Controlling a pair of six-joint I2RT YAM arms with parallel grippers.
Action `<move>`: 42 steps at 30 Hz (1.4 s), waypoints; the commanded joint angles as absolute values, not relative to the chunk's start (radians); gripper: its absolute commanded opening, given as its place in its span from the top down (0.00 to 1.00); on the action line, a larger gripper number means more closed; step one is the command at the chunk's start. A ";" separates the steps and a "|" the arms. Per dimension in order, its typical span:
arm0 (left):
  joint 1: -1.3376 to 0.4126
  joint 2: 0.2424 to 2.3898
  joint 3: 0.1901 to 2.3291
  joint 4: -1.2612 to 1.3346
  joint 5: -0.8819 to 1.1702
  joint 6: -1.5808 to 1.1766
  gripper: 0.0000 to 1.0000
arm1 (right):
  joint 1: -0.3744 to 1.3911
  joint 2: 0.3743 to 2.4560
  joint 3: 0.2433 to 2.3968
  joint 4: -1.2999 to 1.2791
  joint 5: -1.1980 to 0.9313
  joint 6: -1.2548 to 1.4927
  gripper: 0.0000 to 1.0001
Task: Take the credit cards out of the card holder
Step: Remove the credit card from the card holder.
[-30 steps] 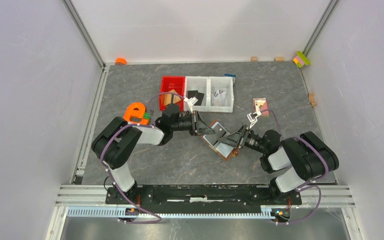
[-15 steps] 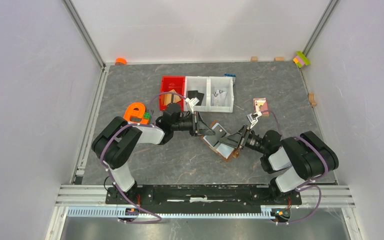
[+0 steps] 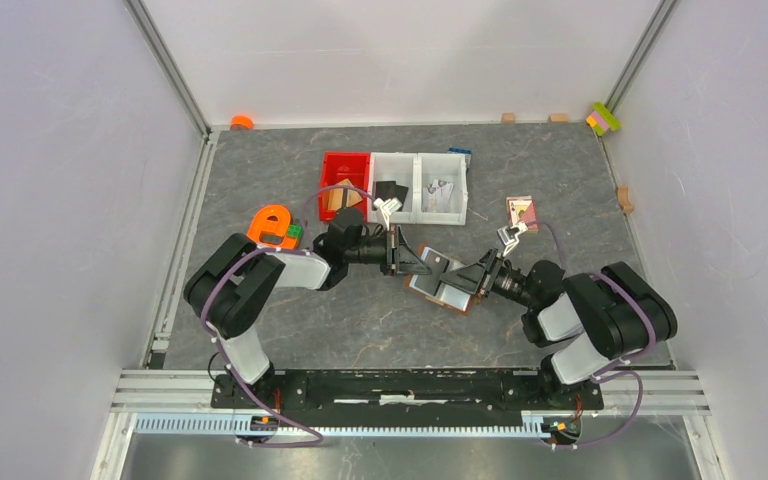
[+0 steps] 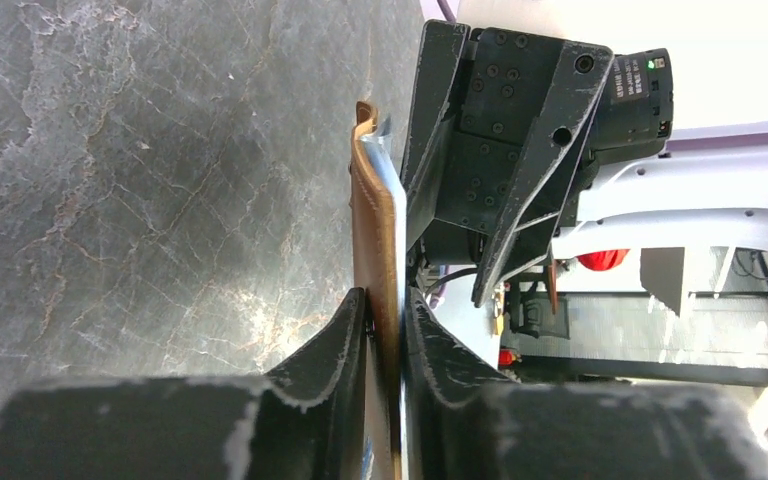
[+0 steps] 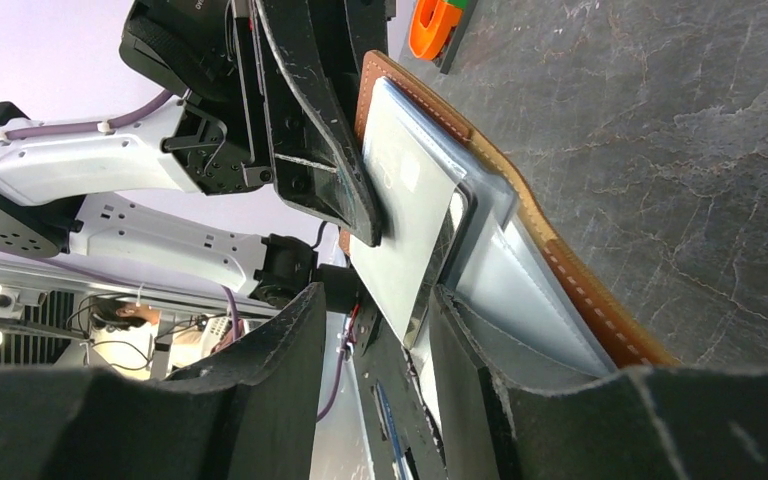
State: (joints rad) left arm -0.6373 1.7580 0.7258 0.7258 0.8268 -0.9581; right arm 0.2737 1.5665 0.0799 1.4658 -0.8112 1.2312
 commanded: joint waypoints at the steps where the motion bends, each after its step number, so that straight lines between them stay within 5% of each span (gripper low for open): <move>1: -0.647 1.769 0.749 0.733 0.865 -0.927 0.85 | 0.271 1.584 0.078 1.763 -0.813 1.240 0.53; 12: -0.646 1.773 0.750 0.737 0.874 -0.937 0.69 | 0.270 1.597 0.077 1.824 -0.819 1.272 0.53; 42: -0.644 1.850 0.751 0.877 0.908 -1.048 0.77 | 0.261 1.598 0.066 1.956 -0.818 1.327 0.58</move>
State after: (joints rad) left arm -0.6373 1.8439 0.7265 0.8055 0.8768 -1.0142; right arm 0.2615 1.6119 0.0715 1.4693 -0.8108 1.3228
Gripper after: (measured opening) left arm 0.230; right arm 0.423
